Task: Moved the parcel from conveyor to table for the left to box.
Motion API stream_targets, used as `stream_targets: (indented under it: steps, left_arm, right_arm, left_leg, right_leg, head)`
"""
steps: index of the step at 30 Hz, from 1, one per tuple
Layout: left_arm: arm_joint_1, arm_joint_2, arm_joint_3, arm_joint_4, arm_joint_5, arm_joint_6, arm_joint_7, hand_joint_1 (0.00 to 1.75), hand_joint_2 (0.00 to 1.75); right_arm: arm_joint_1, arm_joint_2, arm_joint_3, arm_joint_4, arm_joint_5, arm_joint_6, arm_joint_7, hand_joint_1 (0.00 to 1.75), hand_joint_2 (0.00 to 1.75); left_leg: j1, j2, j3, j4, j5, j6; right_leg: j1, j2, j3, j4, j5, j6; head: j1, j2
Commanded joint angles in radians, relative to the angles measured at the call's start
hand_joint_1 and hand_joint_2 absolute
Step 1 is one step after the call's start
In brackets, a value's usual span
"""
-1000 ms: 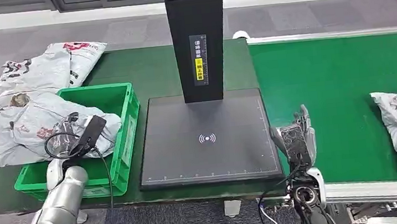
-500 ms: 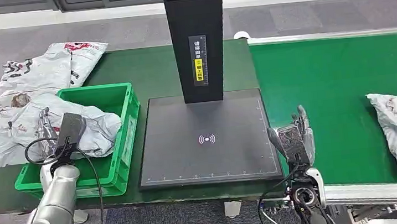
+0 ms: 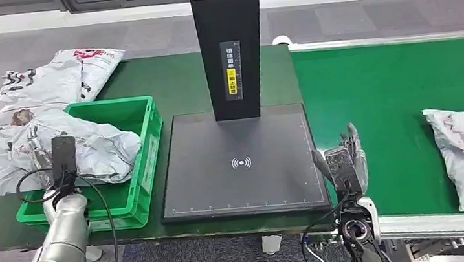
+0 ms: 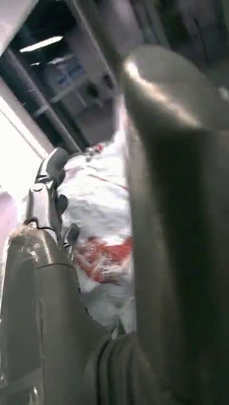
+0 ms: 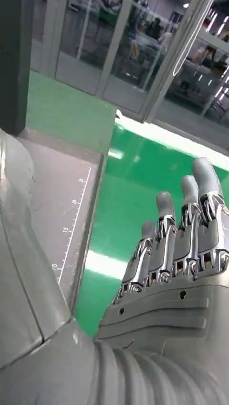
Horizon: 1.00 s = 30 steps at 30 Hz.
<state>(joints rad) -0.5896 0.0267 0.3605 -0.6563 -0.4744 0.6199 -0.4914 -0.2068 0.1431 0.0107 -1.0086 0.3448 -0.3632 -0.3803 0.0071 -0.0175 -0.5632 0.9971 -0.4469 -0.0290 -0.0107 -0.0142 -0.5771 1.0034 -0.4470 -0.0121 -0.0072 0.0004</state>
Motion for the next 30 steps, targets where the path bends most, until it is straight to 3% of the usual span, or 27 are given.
stream_targets:
  steps: [1, 3, 4, 6, 10, 11, 21, 30]
  left_arm:
    - [0.124, -0.075, -0.113, -0.363, 0.222, -0.070, -0.072, 0.00, 0.00]
    - [0.139, -0.086, -0.173, -0.390, 0.243, -0.157, -0.057, 0.00, 0.00]
    - [0.168, -0.092, -0.282, -0.409, 0.261, -0.340, -0.048, 0.00, 0.00]
    - [0.193, -0.176, -0.374, -0.401, 0.217, -0.310, -0.075, 0.00, 0.00]
    - [0.157, -0.208, -0.458, -0.352, 0.226, -0.255, -0.099, 0.00, 0.00]
    - [0.146, -0.208, -0.483, -0.349, 0.229, -0.242, -0.111, 0.00, 1.75]
    - [0.036, -0.229, -0.532, -0.212, 0.299, -0.269, -0.115, 0.00, 1.75]
    - [0.015, -0.240, -0.547, -0.164, 0.330, -0.306, -0.126, 0.00, 1.75]
  right_arm:
    - [-0.078, -0.005, 0.035, 0.108, -0.032, -0.012, -0.021, 0.00, 1.75]
    - [-0.086, -0.002, 0.037, 0.103, -0.032, -0.016, -0.025, 0.00, 1.75]
    - [-0.105, 0.002, 0.051, 0.114, -0.026, -0.008, -0.036, 0.00, 1.75]
    - [-0.158, 0.027, 0.063, 0.144, -0.014, -0.020, -0.027, 0.00, 1.75]
    - [-0.178, 0.042, 0.082, 0.123, 0.010, -0.031, -0.003, 0.00, 1.75]
    - [-0.174, 0.043, 0.085, 0.111, 0.014, -0.029, 0.000, 0.00, 1.75]
    - [-0.184, 0.061, 0.100, 0.117, 0.021, -0.028, -0.015, 0.00, 1.75]
    - [-0.179, 0.059, 0.098, 0.103, 0.022, -0.029, -0.009, 0.00, 1.75]
  left_leg:
    - [0.001, 0.004, -0.010, 0.000, 0.002, 0.002]
    - [0.001, 0.003, -0.012, 0.001, 0.002, 0.001]
    - [0.001, 0.003, -0.013, 0.002, 0.002, 0.001]
    - [0.001, 0.003, -0.015, 0.002, 0.002, 0.002]
    - [-0.002, -0.001, -0.018, 0.003, 0.002, 0.003]
    - [-0.001, 0.001, -0.019, 0.003, 0.001, 0.003]
    - [-0.001, 0.006, -0.021, 0.003, 0.000, 0.004]
    - [-0.002, 0.008, -0.021, 0.003, 0.000, 0.004]
  right_leg:
    - [0.001, 0.004, -0.010, -0.003, 0.004, 0.001]
    - [0.001, 0.003, -0.012, -0.001, 0.004, 0.001]
    - [0.001, 0.003, -0.012, -0.002, 0.004, 0.001]
    - [0.001, 0.003, -0.014, -0.003, 0.004, 0.002]
    - [0.000, 0.000, -0.016, -0.002, 0.004, 0.002]
    - [0.000, 0.001, -0.016, -0.002, 0.004, 0.002]
    - [0.001, 0.006, -0.021, -0.003, 0.007, 0.004]
    - [0.001, 0.007, -0.021, -0.002, 0.006, 0.005]
  head:
    - [0.000, 0.000]
    - [0.000, 0.000]
    - [0.000, 0.000]
    - [0.000, 0.000]
    - [0.000, 0.000]
    - [0.000, 0.000]
    - [0.000, 0.000]
    - [0.000, 0.000]
